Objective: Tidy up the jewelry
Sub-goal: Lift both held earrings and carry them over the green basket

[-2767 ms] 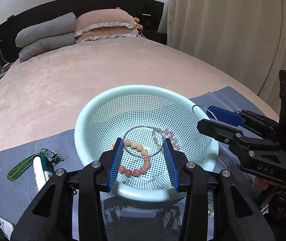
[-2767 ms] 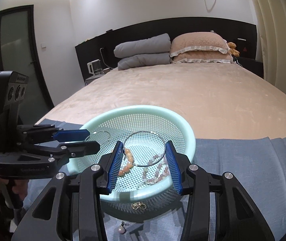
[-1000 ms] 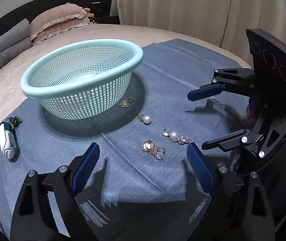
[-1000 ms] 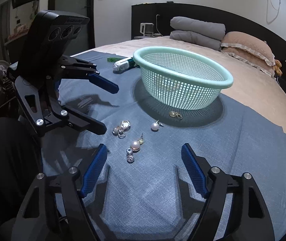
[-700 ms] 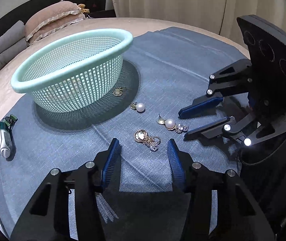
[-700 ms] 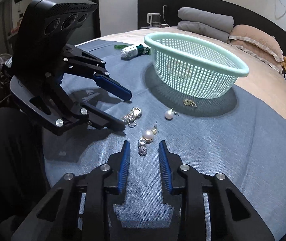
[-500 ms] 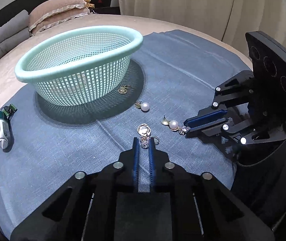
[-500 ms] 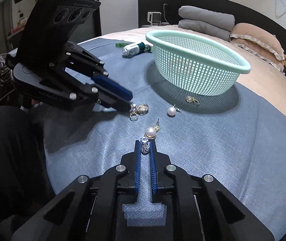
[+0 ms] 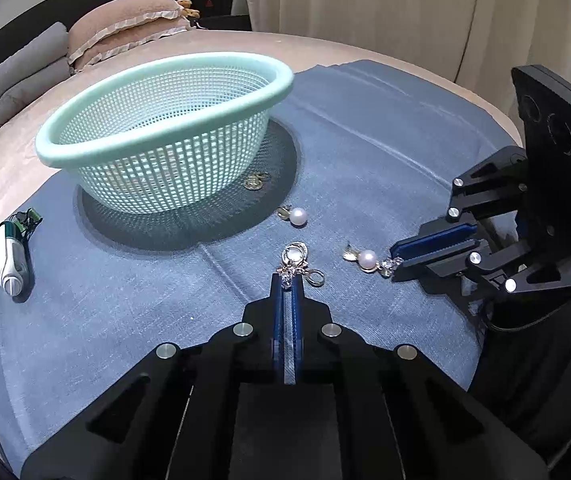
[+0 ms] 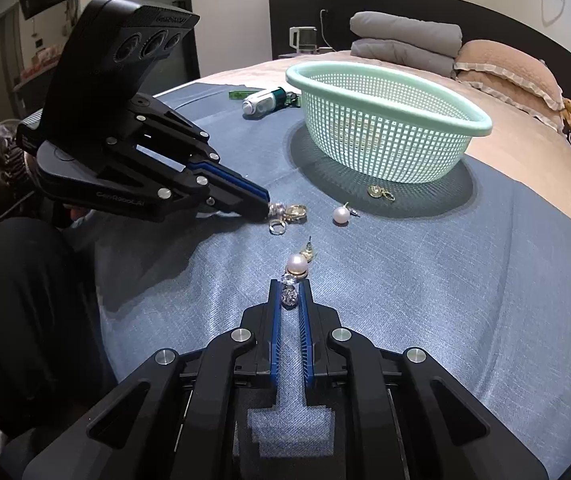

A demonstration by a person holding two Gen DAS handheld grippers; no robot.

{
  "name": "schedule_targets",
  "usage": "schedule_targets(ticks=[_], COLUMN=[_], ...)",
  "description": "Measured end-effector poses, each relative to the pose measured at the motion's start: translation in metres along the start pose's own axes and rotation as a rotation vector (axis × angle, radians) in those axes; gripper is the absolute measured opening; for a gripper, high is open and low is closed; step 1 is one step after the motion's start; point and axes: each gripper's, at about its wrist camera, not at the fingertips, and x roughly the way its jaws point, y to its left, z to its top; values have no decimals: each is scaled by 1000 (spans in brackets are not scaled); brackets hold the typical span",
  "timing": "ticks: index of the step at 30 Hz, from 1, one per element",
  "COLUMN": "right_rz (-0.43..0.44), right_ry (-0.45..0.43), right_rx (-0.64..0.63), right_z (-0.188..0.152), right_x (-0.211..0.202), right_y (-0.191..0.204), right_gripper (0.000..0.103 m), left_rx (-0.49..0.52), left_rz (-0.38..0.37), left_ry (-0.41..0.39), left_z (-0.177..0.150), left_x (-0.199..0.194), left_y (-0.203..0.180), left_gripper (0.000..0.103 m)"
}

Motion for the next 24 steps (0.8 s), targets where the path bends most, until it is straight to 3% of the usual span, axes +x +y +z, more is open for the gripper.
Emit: schedule_targets(ticks=[6, 17, 24], right_rz=[-6, -24, -28], right_ry=[-33, -68, -74], right_rx=[7, 6, 22], right_z=[2, 7, 5], right_x=[-15, -30, -33], right_y=[-6, -7, -9], right_gripper=[8, 8, 8], left_rx=[-34, 41, 5], left_rz=[-2, -3, -21], left_ry=[-31, -7, 6], left_z=[2, 6, 7], left_x=[-20, -10, -3], left_y=[7, -5, 5], left_gripper=[1, 1, 14])
